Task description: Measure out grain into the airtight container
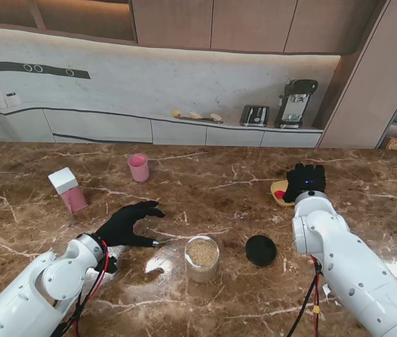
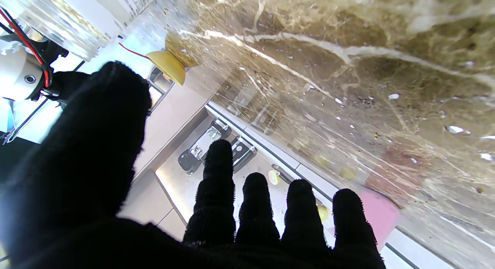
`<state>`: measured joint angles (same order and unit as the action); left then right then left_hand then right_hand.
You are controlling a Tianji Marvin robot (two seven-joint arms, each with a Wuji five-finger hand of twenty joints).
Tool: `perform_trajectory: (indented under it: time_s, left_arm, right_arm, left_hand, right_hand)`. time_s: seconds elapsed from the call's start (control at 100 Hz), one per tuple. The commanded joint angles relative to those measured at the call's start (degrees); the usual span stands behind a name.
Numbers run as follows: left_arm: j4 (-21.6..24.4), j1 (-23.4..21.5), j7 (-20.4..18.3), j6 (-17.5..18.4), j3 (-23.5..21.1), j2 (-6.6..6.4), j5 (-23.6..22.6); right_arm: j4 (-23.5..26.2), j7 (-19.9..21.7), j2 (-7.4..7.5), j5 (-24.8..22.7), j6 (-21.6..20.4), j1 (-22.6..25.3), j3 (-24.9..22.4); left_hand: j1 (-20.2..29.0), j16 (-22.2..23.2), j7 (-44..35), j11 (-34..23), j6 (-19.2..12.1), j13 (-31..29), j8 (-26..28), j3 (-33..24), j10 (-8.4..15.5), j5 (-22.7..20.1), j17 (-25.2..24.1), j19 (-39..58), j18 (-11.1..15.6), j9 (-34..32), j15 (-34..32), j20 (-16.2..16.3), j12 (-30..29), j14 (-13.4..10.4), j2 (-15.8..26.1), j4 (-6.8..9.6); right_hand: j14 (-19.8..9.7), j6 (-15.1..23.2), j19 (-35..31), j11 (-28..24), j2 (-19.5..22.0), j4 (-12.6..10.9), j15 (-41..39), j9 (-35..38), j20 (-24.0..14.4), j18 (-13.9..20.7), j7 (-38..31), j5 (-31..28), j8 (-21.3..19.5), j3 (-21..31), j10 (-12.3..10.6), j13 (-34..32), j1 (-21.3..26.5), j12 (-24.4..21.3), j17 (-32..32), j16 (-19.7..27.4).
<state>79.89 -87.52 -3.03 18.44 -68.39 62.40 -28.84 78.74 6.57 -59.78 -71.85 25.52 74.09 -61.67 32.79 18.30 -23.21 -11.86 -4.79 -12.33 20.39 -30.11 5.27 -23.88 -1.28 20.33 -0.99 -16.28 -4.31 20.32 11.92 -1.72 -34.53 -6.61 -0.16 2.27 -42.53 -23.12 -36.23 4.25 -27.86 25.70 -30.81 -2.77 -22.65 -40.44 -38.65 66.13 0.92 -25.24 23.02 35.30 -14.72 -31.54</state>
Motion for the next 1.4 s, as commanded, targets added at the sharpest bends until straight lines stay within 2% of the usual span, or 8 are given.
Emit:
perform_trajectory:
  time_s: [0.0,0.23,0.38,0.72,1.12,1.39]
  left_arm:
    - [0.01,-0.46,0.10,-0.31,0.11,0.10,-0.15]
    - [0.15,-0.52,-0.09,-0.85,0.30,0.09,-0.01]
    - [0.38,-0.60,-0.27,-1.37,0.31,0.09,0.05]
    - [0.41,-0.66,0.03,-1.98,0.41,0.17,0.04]
    - [0.45,-0.80,0.05,-2.46,0.61,0.22,0.28]
    - [0.46,-0.77,-0.22,-2.80,0.70,0.20,0.44]
  right_arm:
    - [-1.41,0.90,0.30,0.72,0.45,-0.47,0.06]
    - [-5.45,-1.43,0.11,4.15,1.67,-2.39,1.76]
    - [-7.97,-2.97,-0.06,5.95,2.45,-3.91,3.33]
    - [-12.14,-5.26,-0.32,8.40,3.09,-6.66,6.38]
    - [-15.29,-5.05,-0.19,9.45,3.37,-9.25,9.99]
    - [-17.30,-6.32,-0.26,10.14,3.40,-10.22,11.62]
  left_hand:
    - [-0.03,-0.62,-0.61,0.27,-1.38,1.00,0.75,0.48,0.44,-0.30,-1.24,-1.70,-0.02,-0.68,0.36,0.83,-0.40,-2.42,1.30,1.45]
    - [0.12,-0.66,-0.68,0.47,-1.39,1.36,1.18,0.33,0.51,-0.09,-1.40,-2.42,-0.42,-0.49,0.50,1.34,-0.29,-2.48,1.66,1.53]
    - [0.21,-0.62,-0.73,0.42,-1.40,1.35,1.42,0.38,0.34,-0.08,-1.39,-2.73,-0.45,-0.73,0.44,1.75,-0.16,-2.35,1.80,1.59]
    - [0.23,-0.59,-0.73,0.42,-1.61,1.33,1.76,0.24,0.49,-0.08,-1.34,-3.20,-0.72,-0.84,0.43,2.58,0.12,-2.50,2.37,1.72]
    - [0.14,-0.54,-0.75,0.41,-1.67,1.22,1.98,0.00,0.54,-0.15,-1.41,-3.57,-0.81,-0.87,0.41,3.34,0.23,-2.54,2.93,1.79]
    - [0.00,-0.54,-0.65,0.51,-1.72,1.19,2.02,0.21,0.57,-0.17,-1.12,-3.53,-0.80,-0.85,0.43,3.91,0.21,-2.74,3.47,1.84]
  right_hand:
    - [-0.05,-0.75,1.08,0.22,0.60,0.86,0.31,-1.86,-1.02,-0.11,1.22,0.27,1.30,2.29,1.21,2.46,0.43,-0.90,1.02,1.36]
    - [0.16,1.59,1.61,0.58,2.11,1.94,0.35,-2.75,-1.35,0.00,1.65,-0.44,3.85,-1.84,1.29,4.11,-1.18,-1.80,1.84,1.58]
    - [-0.07,2.64,1.97,3.00,2.15,2.13,1.68,-4.11,-1.55,0.22,1.30,0.59,4.48,-3.91,1.52,5.30,-1.72,-4.04,2.30,2.49]
    - [-0.24,4.05,1.89,3.35,1.64,2.30,1.77,-3.69,-1.81,0.27,-0.69,-0.98,3.73,-3.84,1.40,4.96,-1.36,-5.52,2.00,2.94]
    - [-0.35,3.70,1.68,3.02,0.21,2.86,1.69,-3.09,-1.91,0.10,-0.54,-0.30,3.74,-4.46,1.28,4.35,-0.45,-6.17,1.59,3.20]
    - [-0.40,4.02,1.27,2.58,-1.76,3.15,1.36,-2.30,-2.02,0.00,-0.77,-1.22,3.86,-4.34,1.17,3.63,0.75,-6.28,1.09,3.19]
